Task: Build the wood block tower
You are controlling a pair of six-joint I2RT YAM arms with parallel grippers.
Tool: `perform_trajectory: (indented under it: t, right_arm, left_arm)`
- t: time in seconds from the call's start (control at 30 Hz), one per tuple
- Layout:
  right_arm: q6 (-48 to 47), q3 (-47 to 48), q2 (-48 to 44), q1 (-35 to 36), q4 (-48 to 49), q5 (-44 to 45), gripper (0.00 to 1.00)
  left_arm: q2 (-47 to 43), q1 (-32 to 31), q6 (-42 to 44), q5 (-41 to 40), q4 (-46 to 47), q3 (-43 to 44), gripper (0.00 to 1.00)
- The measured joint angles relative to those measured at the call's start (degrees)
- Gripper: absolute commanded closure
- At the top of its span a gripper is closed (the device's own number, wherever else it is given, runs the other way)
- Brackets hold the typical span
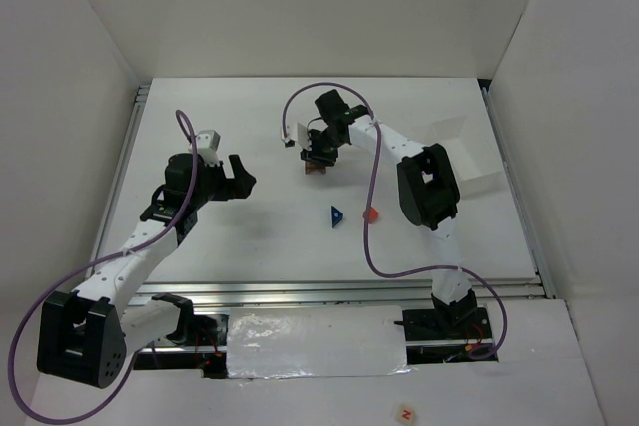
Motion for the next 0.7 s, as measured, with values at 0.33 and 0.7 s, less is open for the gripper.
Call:
perform_trajectory:
  t: [0.33, 0.7]
  right_arm:
    - [-1.27, 0.0, 0.0, 0.0, -0.74, -1.33, 0.93]
    - [-1.29, 0.0, 0.0, -0.2, -0.72, -1.33, 0.93]
  left_arm:
    - [-0.02, 0.0, 0.2, 1.64, 0.85, 0.0, 0.01]
    - [-0.74, 0.0, 1.2, 2.82, 1.2, -0.31, 0.01]
